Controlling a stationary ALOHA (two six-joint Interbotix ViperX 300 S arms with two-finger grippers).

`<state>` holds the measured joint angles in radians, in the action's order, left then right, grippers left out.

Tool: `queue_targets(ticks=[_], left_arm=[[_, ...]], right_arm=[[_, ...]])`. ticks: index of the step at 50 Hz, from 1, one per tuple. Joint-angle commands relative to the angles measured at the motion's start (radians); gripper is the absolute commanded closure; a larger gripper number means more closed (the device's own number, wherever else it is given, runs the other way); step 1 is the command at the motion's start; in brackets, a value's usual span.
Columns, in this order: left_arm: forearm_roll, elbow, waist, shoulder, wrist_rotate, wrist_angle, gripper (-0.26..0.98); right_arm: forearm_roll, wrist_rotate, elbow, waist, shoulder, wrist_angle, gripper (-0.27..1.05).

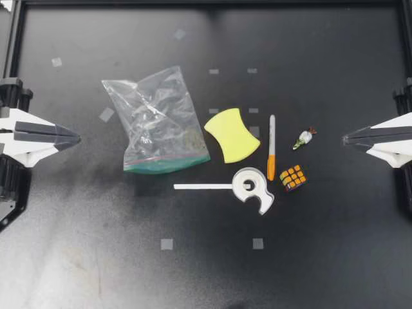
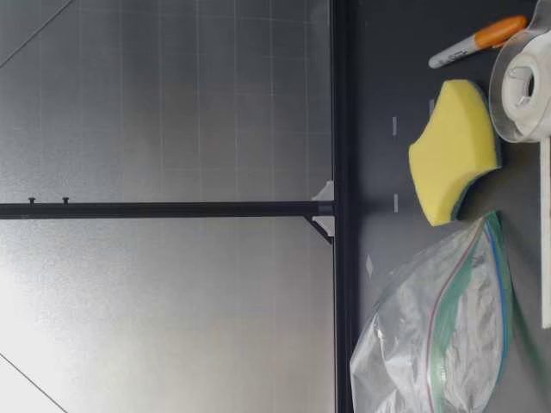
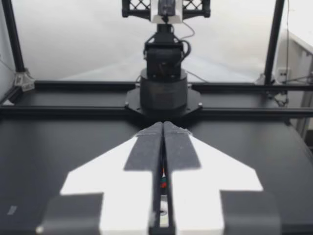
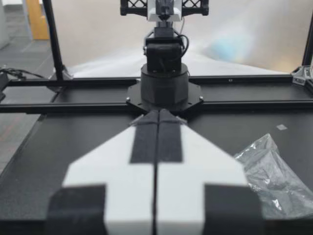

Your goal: Pick up the fork and place it on the plate.

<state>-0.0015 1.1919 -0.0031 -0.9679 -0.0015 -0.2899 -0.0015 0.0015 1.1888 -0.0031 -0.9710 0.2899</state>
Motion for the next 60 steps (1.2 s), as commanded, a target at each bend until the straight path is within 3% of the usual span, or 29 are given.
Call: queue_targets(ticks=[1,5,9,23,34,46,54,60], left_arm=[[0.005,0.031,0.008,-0.002,0.011,0.0,0.66],[0.005,0.052,0.009,-0.015,0.009,0.0,0.81],[0.005,0.049,0.008,-0.023,0.015,0.0,0.86],[0.005,0.054,0.008,-0.023,0.054,0.006,0.86],[0.009,-0.034,0.008,-0.011,0.252,0.272,0.85],[0.011,-0.08,0.009,0.037,0.367,0.305,0.85],[0.072,-0.123,0.008,0.071,0.408,0.396,0.83],[0.115,-0.137,0.032,0.058,0.42,0.422,0.74]], right_arm=[[0.0,-0.002,-0.003,0.008,0.009,0.009,0.77],[0.0,0.003,0.029,0.008,-0.009,0.011,0.93],[0.0,0.011,0.051,0.008,-0.026,0.015,0.96],[0.0,0.043,0.057,0.008,-0.018,0.015,0.96],[0.003,0.055,0.052,0.008,-0.023,0.017,0.96],[0.035,0.055,0.049,0.002,-0.026,0.017,0.96],[0.12,0.061,0.048,-0.067,-0.025,0.017,0.96],[0.176,0.078,0.041,-0.087,-0.031,0.017,0.96]])
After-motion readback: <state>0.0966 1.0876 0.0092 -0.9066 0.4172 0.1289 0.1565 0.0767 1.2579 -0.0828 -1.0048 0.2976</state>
